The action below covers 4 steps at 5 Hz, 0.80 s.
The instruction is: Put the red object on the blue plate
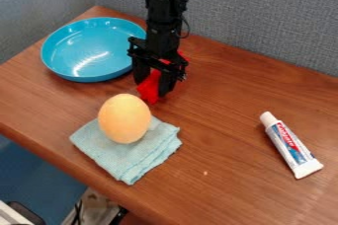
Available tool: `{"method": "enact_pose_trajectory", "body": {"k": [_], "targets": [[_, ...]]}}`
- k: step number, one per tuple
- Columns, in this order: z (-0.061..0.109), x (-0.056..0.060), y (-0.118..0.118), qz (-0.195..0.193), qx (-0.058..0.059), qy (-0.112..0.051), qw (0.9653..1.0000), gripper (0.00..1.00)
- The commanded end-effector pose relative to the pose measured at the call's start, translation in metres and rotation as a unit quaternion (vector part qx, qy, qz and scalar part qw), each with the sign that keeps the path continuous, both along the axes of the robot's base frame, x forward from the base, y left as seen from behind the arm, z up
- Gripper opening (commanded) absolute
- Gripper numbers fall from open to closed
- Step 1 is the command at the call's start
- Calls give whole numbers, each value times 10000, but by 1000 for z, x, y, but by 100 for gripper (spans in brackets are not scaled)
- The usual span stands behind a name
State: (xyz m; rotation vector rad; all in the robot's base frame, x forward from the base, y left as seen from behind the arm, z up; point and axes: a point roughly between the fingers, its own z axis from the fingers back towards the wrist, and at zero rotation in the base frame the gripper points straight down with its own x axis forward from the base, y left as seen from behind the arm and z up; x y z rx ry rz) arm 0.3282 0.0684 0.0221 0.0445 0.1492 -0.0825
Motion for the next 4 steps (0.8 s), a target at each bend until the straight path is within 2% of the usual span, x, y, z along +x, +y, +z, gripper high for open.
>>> {"method": "enact_pose_trajectory", "body": {"k": [1, 4], "targets": [[12, 4, 7, 46, 35, -189, 9998, 0], [18, 0, 4, -9, -44, -228, 9997, 0]]}}
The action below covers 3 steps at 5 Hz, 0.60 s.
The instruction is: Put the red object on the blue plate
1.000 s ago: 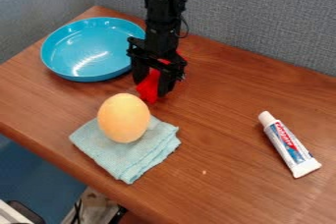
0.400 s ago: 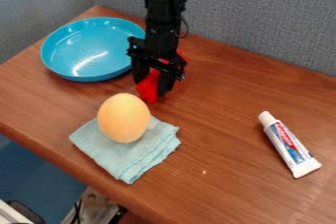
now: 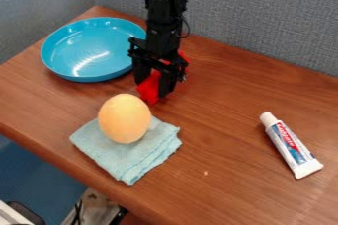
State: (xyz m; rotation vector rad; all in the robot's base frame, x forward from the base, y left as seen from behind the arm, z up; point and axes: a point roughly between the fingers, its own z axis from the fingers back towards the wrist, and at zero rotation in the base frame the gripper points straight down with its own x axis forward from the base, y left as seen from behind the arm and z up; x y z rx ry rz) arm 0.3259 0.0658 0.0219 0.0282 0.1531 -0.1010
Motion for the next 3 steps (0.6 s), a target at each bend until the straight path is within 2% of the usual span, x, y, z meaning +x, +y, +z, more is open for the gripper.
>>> {"method": "enact_pose_trajectory", "body": {"k": [1, 3], "targets": [[20, 2, 5, 61, 17, -266, 9996, 0], [24, 0, 3, 25, -29, -289, 9996, 0]]}}
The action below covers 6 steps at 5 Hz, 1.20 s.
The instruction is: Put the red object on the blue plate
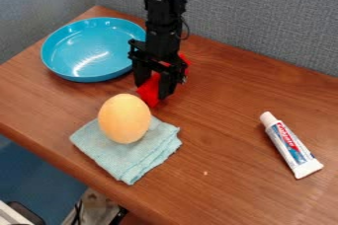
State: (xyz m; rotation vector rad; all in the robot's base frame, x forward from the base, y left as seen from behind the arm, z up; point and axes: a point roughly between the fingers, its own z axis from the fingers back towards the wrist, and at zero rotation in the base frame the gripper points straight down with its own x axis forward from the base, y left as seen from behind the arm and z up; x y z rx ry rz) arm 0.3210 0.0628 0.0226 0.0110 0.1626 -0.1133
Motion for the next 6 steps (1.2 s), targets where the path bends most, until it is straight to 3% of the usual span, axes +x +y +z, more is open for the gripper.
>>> {"method": "enact_pose_trajectory", "body": {"k": [1, 6], "targets": [[25, 4, 5, 64, 36, -356, 9993, 0], [38, 2, 2, -20, -67, -466, 9989, 0]]}}
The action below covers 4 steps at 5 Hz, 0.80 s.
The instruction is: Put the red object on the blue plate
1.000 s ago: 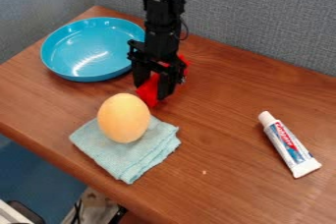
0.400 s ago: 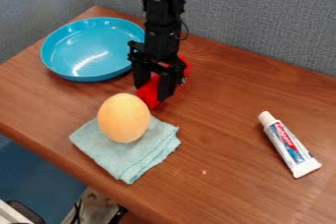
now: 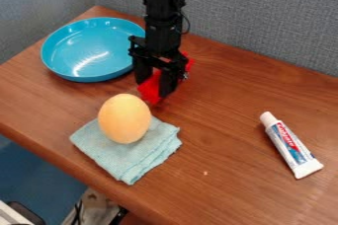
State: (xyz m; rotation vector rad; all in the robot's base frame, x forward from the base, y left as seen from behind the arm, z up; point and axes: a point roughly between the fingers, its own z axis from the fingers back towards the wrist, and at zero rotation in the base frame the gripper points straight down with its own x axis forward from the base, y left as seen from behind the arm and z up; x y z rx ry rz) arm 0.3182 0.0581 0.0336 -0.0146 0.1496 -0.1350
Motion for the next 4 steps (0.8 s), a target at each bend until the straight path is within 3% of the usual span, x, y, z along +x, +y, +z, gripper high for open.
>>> {"method": "enact_pose_trajectory", "body": {"k": [1, 4], "targets": [[29, 5, 6, 73, 52, -420, 9991, 0], [34, 4, 5, 44, 2, -456, 9990, 0]]}}
